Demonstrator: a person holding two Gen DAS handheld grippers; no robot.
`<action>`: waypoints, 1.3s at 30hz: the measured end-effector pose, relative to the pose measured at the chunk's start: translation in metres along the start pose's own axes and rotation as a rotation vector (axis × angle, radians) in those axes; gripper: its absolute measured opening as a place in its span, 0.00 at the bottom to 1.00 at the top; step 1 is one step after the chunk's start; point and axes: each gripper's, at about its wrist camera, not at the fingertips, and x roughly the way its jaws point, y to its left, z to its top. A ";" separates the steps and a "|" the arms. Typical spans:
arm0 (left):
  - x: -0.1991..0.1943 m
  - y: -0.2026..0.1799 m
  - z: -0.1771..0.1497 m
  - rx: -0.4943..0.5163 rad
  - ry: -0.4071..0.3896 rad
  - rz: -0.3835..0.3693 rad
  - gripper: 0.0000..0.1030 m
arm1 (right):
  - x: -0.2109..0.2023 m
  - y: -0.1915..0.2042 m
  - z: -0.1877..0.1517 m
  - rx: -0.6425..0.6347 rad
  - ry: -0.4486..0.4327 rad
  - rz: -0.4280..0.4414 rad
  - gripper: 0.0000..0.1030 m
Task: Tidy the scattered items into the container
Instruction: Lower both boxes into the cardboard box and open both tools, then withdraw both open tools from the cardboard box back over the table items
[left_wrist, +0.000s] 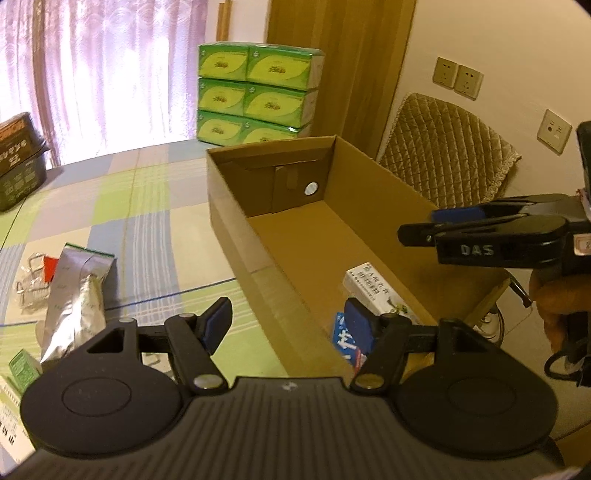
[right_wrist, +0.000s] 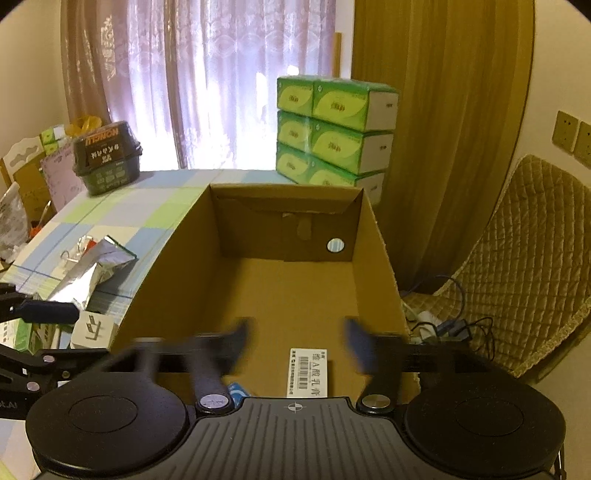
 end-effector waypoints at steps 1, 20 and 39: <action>-0.002 0.002 -0.001 -0.006 0.001 0.002 0.61 | -0.002 0.001 0.000 -0.003 -0.006 0.004 0.77; -0.058 0.027 -0.035 -0.058 -0.012 0.048 0.66 | -0.040 0.038 -0.004 -0.002 -0.007 0.042 0.77; -0.127 0.070 -0.076 -0.104 -0.067 0.099 0.87 | -0.069 0.108 -0.001 -0.085 -0.031 0.090 0.77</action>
